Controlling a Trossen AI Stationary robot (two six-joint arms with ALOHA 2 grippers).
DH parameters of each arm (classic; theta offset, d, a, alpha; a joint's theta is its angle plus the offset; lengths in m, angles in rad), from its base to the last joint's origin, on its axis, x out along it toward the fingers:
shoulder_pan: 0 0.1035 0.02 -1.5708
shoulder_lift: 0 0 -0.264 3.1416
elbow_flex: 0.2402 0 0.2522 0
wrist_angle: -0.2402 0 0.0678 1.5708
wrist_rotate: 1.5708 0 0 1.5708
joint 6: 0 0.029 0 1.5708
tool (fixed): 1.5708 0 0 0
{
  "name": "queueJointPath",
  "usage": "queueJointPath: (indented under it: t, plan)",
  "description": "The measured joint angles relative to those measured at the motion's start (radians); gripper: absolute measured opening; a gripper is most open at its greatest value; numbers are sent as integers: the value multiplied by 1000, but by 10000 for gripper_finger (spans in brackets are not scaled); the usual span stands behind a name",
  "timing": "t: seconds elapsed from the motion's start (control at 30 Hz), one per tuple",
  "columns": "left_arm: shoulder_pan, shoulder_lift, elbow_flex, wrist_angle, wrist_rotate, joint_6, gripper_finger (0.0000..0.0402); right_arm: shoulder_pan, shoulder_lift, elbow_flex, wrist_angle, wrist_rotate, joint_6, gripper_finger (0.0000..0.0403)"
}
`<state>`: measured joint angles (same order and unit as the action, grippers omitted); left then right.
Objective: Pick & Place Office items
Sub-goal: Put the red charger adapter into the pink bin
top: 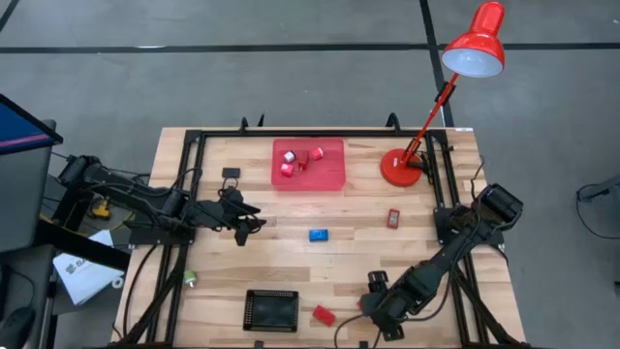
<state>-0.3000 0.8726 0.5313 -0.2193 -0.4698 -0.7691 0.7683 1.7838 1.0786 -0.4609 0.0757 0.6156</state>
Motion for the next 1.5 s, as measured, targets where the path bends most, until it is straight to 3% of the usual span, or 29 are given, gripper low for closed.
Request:
queueJointPath:
  t: [0.63, 1.13, 1.5]
  plan:
    - [0, 0, 0, 3, 0, -16, 231, -44, -3, 18, -25, 41, -85, 297]
    - [-2, 0, 0, 3, 0, -20, 231, -68, -2, -3, -31, -30, -579, 297]
    - [-2, 0, 0, 3, 0, -21, 231, -93, -7, -63, 27, -43, -750, 297]
